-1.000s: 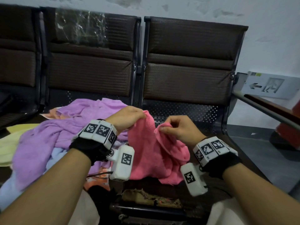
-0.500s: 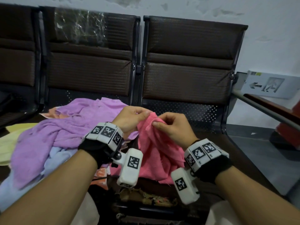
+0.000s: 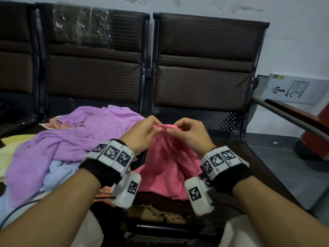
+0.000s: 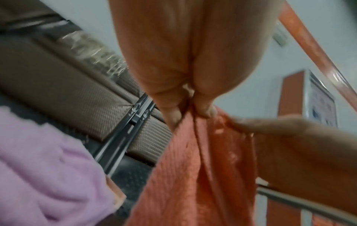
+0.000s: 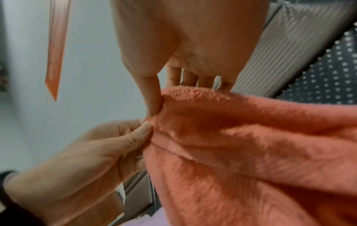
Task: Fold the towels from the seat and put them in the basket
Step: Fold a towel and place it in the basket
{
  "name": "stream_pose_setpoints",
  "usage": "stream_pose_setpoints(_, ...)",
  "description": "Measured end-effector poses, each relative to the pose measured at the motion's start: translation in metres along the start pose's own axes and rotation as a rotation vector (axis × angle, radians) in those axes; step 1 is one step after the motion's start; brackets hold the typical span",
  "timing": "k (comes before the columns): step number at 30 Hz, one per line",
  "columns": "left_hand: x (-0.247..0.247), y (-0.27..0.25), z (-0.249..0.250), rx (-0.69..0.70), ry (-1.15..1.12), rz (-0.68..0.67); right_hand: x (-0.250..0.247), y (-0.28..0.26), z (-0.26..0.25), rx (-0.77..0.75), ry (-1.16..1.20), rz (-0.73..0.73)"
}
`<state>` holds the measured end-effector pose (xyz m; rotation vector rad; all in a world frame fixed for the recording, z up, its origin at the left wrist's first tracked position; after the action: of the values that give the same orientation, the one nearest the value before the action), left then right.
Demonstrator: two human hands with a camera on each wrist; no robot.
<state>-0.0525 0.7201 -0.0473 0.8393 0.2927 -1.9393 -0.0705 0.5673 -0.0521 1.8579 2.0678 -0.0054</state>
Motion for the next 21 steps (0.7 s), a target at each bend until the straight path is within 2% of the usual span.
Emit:
stream_pose_setpoints(2, -0.003, -0.002, 0.002, 0.058, 0.238, 0.026, 0.001, -0.002, 0.001, -0.003, -0.092, -0.082)
stream_pose_setpoints(4, -0.004, -0.002, 0.005, 0.087, 0.326, 0.057, 0.001, -0.004, 0.000, -0.005, -0.163, -0.151)
stream_pose_setpoints(8, -0.016, -0.006, 0.013, 0.130, 0.239, 0.220, 0.002, -0.007, -0.009, -0.100, -0.184, -0.222)
stream_pose_setpoints(11, -0.026, -0.005, 0.010, 0.070, 0.195, 0.302, -0.001, -0.009, -0.015, -0.169, -0.183, -0.235)
stream_pose_setpoints(13, -0.033, -0.004, 0.005, 0.028, 0.139, 0.330, -0.008, -0.009, -0.014, -0.171, -0.283, -0.221)
stream_pose_setpoints(17, -0.046, -0.006, -0.009, -0.041, 0.022, 0.354, -0.023, -0.011, 0.007, -0.093, -0.660, -0.279)
stream_pose_setpoints(19, -0.047, -0.007, -0.014, -0.068, -0.053, 0.381, -0.030, -0.014, 0.025, 0.023, -0.873, -0.382)
stream_pose_setpoints(21, -0.044, -0.007, -0.021, -0.104, -0.280, 0.401, -0.038, -0.017, 0.043, 0.167, -1.107, -0.455)
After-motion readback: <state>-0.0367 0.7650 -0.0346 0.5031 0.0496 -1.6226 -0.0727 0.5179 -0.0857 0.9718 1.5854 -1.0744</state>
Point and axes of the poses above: each hand's wrist, its own y-axis towards the middle knuckle, its own x-axis out of the palm, z = x × y, the point moved 6 cm from there along y, towards the middle knuckle, and after that the axes turned 10 degrees about -z, right-handed, at the moved point
